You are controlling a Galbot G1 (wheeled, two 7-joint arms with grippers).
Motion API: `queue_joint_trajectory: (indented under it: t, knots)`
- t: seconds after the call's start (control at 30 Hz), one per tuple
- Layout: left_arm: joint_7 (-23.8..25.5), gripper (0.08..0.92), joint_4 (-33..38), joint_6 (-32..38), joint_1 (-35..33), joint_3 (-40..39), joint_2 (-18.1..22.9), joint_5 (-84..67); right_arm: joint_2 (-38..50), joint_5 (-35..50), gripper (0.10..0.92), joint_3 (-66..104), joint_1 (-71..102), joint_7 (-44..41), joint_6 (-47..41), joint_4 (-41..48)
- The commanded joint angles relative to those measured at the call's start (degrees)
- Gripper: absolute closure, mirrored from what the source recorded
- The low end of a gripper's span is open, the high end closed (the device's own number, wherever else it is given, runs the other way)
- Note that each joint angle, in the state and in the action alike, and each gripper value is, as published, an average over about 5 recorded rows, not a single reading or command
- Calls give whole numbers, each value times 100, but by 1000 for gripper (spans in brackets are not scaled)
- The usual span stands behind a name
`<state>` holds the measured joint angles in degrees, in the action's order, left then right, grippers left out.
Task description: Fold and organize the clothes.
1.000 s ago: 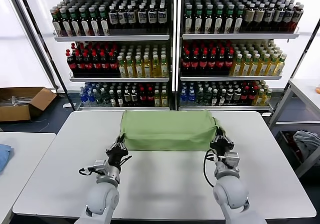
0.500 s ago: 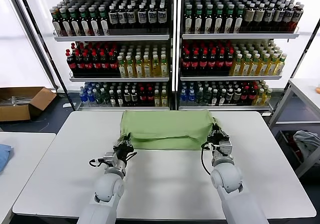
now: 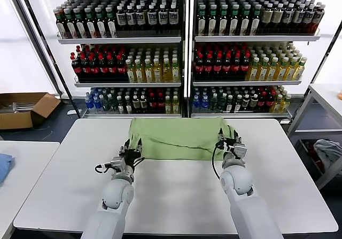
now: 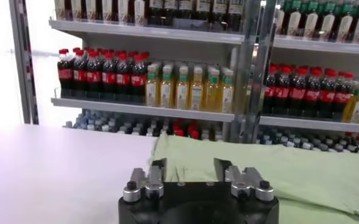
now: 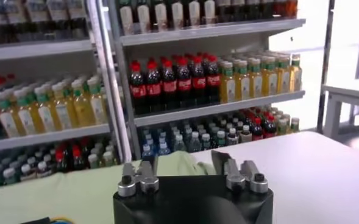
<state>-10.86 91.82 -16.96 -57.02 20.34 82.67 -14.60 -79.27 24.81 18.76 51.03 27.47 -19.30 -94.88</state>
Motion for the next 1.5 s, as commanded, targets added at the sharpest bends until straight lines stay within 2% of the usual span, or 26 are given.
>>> queue_joint_trajectory:
  t: [0.03, 0.2, 0.53, 1.1, 1.2, 1.3, 1.5]
  knots:
    - [-127, 233, 1042, -558, -573, 22, -124, 25, 56, 224, 225, 51, 391, 369, -241, -689]
    - [-97, 180, 1075, -583, -792, 106, -178, 121, 336, -37, 203, 163, 1026, 259, -554, -976]
    - [-94, 177, 717, -704, -649, 185, -246, 207, 513, -104, 203, 317, 1196, 231, -791, -836]
    - [-24, 177, -64, -692, -318, 142, -298, 519, 417, -411, 204, 158, 784, 191, -987, -59]
    - [-21, 178, -154, -690, -265, 126, -303, 521, 359, -445, 244, 153, 698, 180, -961, 86]
    - [-18, 214, -223, -690, -237, 120, -312, 527, 318, -467, 326, 143, 661, 156, -953, 159]
    - [45, 382, -261, -713, -237, 82, -325, 555, 253, -486, 500, 102, 682, 66, -959, 290]
